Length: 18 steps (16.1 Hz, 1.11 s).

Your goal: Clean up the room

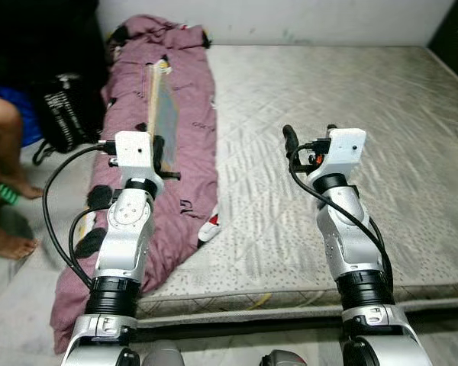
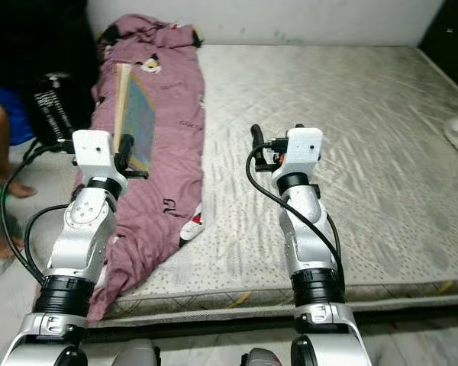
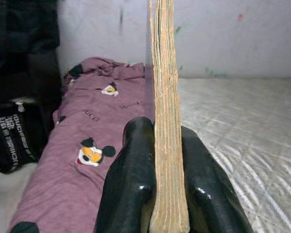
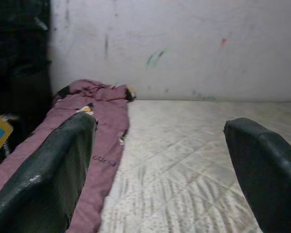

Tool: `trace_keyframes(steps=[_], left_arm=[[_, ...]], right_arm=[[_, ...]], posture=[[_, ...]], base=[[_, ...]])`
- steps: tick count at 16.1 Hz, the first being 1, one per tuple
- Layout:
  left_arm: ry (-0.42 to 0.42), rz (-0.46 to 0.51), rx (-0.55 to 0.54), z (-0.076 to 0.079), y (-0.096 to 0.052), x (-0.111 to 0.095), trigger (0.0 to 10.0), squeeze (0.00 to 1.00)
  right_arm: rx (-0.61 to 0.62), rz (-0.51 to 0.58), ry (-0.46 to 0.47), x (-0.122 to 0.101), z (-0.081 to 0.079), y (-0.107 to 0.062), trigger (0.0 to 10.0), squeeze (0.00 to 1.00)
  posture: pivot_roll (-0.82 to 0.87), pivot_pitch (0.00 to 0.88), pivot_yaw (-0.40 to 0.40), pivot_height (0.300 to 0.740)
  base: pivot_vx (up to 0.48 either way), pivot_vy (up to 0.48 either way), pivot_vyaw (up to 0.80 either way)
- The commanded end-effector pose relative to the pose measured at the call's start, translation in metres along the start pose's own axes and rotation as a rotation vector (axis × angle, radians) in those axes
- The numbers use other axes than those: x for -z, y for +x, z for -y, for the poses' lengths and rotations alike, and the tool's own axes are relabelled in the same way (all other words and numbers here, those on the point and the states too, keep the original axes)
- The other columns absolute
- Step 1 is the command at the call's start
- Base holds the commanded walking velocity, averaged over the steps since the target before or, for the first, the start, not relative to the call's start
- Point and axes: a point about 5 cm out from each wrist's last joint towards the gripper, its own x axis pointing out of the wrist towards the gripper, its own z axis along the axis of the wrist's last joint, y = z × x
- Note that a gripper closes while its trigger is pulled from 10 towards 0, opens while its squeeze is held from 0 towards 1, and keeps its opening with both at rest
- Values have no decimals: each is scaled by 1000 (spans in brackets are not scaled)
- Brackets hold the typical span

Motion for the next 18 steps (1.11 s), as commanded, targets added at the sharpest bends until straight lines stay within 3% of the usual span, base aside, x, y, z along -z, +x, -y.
trace_keyframes(steps=[1, 10, 18], left_arm=[[10, 48, 5, 0, 4, -12, 10000, 0], [1, 44, 39, 3, 9, -14, 10000, 0], [-19, 21, 114, 20, -7, -4, 10000, 0]], right_arm=[[19, 9, 5, -3, 2, 4, 10000, 0], [53, 33, -34, -9, 0, 14, 10000, 0], [67, 1, -35, 3, 3, -7, 10000, 0]], posture=[[1, 0, -11, 740], [-4, 0, -5, 740], [-22, 0, -6, 740]], base=[[0, 0, 0], [0, 0, 0], [0, 0, -261]])
